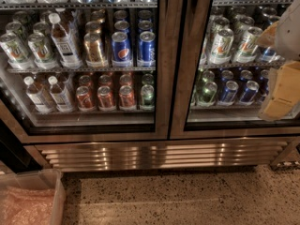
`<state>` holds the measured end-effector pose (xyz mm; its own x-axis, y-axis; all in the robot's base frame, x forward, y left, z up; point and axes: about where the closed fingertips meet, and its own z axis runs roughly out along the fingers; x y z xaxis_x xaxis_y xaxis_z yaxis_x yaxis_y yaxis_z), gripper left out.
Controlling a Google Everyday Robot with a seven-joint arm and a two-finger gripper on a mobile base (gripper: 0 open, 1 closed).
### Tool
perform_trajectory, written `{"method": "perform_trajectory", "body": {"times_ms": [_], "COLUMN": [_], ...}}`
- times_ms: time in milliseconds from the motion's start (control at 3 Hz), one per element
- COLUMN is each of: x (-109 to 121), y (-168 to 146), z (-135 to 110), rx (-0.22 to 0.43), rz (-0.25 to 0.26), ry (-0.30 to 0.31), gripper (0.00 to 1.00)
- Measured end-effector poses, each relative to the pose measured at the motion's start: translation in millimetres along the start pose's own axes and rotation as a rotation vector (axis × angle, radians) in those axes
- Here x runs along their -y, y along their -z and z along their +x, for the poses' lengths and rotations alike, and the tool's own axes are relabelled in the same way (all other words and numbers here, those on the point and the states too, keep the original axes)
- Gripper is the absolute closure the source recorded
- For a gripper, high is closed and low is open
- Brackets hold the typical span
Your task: Open left fridge door
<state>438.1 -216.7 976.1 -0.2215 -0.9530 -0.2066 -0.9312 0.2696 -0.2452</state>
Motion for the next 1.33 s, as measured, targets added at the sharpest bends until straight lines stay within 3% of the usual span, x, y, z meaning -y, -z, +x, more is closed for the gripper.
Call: {"method": "perform_trajectory", "body": {"times_ms": [333,1000,1333], "x": [0.0,24.1,23.8], "y": [0.0,-12.9,-11.9], "z": [-0.1,-46.4,-45.6], "rx": [0.0,0.108,0.113], "rz": [0.0,-0.002,0.005], "ry": [0.0,0.041,0.033], "gripper": [0.0,0.0,0.0]}}
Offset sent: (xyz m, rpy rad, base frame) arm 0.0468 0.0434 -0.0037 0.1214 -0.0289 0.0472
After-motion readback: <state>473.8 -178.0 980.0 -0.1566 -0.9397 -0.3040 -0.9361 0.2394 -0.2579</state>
